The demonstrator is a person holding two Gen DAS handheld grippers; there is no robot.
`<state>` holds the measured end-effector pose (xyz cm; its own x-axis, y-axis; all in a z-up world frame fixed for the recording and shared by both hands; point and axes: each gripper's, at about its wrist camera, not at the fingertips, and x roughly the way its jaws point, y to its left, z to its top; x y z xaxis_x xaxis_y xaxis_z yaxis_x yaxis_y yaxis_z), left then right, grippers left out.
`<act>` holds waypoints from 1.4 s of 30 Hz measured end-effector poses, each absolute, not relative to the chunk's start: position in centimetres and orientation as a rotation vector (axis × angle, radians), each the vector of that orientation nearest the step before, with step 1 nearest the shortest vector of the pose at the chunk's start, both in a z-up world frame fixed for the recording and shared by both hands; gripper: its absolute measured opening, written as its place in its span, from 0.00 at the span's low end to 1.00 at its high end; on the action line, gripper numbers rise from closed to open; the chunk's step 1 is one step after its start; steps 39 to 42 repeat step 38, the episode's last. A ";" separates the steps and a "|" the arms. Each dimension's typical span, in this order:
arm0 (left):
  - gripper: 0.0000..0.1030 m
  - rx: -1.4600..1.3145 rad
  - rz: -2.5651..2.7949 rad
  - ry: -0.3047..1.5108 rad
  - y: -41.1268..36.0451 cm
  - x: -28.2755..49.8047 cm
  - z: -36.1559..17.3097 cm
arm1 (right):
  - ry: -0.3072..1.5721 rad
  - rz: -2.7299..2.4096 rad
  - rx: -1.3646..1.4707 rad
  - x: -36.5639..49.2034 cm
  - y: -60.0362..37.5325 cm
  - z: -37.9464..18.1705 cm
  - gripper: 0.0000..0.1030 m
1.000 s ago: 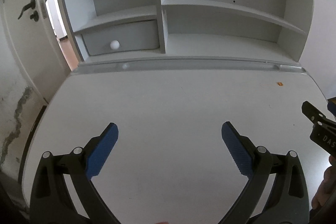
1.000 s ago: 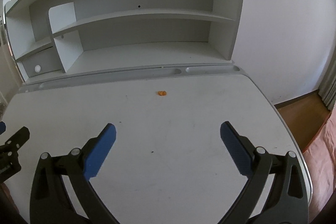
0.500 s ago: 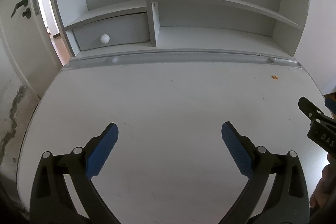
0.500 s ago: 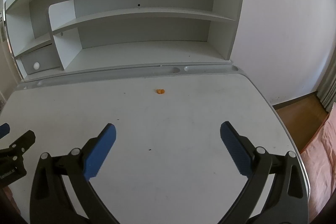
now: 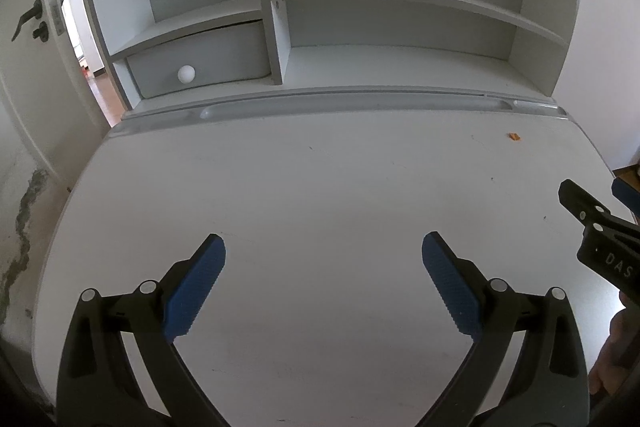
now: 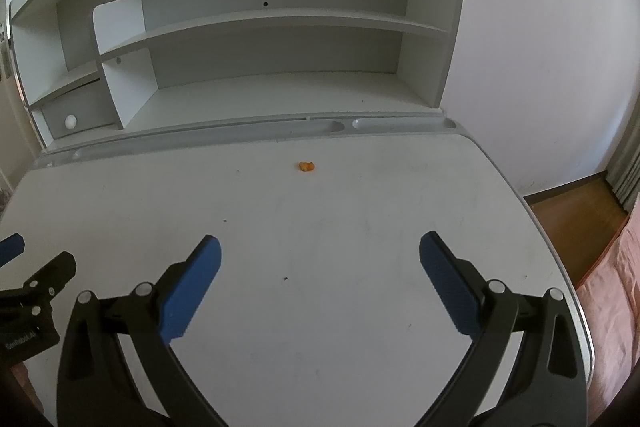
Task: Collect trash
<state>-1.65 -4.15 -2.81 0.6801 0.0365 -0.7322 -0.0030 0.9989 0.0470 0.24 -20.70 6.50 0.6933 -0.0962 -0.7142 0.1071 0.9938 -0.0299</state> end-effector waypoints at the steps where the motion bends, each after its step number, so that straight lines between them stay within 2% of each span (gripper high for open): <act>1: 0.93 0.041 0.025 0.826 -4.1 -1.6 -2.8 | 0.798 -0.113 0.015 0.2 -20.7 6.5 0.93; 15: 0.93 0.108 0.022 0.848 -4.7 -0.5 -2.7 | 0.802 -0.143 0.002 -0.1 -20.8 6.5 0.93; 42: 0.94 0.008 0.026 0.965 -1.1 1.3 -5.7 | 0.914 -0.161 0.035 1.1 -23.0 3.6 0.93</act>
